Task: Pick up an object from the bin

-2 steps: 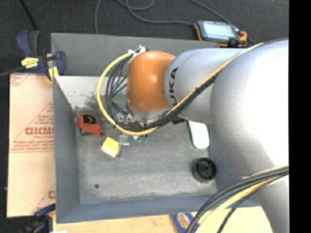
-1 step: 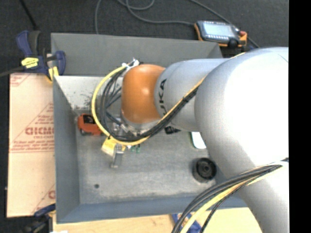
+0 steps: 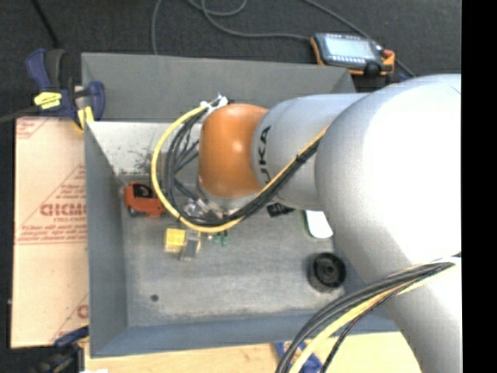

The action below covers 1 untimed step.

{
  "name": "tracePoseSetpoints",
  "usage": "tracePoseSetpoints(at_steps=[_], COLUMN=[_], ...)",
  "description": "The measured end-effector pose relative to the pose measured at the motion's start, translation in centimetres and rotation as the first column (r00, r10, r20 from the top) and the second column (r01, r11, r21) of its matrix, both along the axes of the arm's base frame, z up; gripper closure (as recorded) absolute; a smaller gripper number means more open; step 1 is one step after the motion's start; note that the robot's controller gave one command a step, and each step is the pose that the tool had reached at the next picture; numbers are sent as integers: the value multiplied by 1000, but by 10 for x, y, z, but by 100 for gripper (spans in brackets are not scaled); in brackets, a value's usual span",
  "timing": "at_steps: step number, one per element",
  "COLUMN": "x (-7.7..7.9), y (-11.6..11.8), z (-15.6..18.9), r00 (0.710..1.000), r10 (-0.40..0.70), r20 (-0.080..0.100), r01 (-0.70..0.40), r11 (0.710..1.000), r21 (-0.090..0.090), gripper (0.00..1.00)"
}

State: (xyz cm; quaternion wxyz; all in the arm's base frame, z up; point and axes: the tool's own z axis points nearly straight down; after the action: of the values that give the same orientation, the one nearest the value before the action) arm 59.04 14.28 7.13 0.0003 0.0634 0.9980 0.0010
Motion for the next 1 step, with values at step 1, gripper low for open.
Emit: tracePoseSetpoints(at_steps=[1], x=[0], y=[0], z=[0], r00=[1000], r10=[0], r20=[0], r01=[0], r11=[1000], r21=[0], gripper=[100])
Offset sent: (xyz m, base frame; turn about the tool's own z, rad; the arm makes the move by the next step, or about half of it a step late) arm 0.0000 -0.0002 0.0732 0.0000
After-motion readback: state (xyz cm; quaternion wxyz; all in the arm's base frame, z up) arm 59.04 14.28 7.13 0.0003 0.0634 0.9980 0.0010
